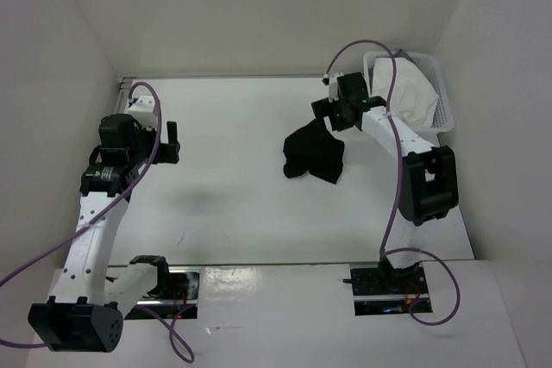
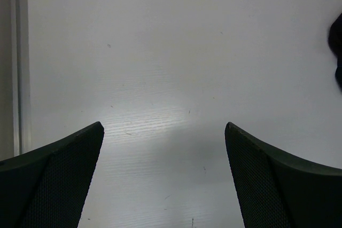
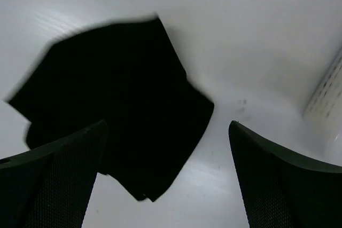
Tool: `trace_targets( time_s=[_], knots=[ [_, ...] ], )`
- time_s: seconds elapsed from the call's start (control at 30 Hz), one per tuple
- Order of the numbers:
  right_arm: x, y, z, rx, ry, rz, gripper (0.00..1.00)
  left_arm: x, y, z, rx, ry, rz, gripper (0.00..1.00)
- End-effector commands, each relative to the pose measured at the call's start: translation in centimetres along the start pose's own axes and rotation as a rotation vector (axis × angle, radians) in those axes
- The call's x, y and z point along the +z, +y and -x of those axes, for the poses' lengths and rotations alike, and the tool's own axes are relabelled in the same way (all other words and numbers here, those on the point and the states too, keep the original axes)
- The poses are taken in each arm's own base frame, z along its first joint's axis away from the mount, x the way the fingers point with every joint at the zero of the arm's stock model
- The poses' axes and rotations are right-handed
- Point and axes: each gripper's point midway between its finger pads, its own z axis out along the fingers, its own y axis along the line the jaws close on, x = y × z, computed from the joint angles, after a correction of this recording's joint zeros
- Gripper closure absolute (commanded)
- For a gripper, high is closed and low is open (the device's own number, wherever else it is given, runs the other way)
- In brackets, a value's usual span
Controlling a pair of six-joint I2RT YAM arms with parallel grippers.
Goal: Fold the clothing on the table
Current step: Move the skirt to the center of the board, then flatten the skirt out
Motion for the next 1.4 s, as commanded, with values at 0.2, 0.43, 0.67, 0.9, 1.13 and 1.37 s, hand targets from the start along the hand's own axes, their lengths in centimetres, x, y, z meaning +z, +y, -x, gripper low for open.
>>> trace_targets(
  time_s=[0.2, 0.43, 0.67, 0.9, 1.13, 1.37],
  knots=[
    [-5.6, 5.8, 0.7, -0.309, -0.072, -0.018, 0.01, 0.1, -0.7, -0.2, 0.025, 0.005, -0.053, 0.00],
    [-4.6, 9.7, -5.7, -0.478, 0.062, 0.067, 0.01, -0.1, -0.7, 0.0, 0.026, -0.004, -0.052, 0.00],
    [-3.7, 7.0, -8.2, -0.540, 0.109, -0.059, 0.05, 0.1, -0.7, -0.2, 0.034, 0.005, -0.053, 0.00],
    [-2.3, 6.7, -10.3, -0.561, 0.159, -0.062, 0.10, 0.1, -0.7, -0.2, 0.034, 0.005, -0.053, 0.00],
    [-1.4, 3.9, -9.8, -0.522, 0.156, -0.111, 0.18, 0.1, -0.7, -0.2, 0.034, 0.005, -0.053, 0.00],
    [-0.1, 1.3, -10.3, -0.496, 0.195, -0.147, 0.32, 0.1, -0.8, -0.2, 0.034, 0.004, -0.062, 0.00]
  ],
)
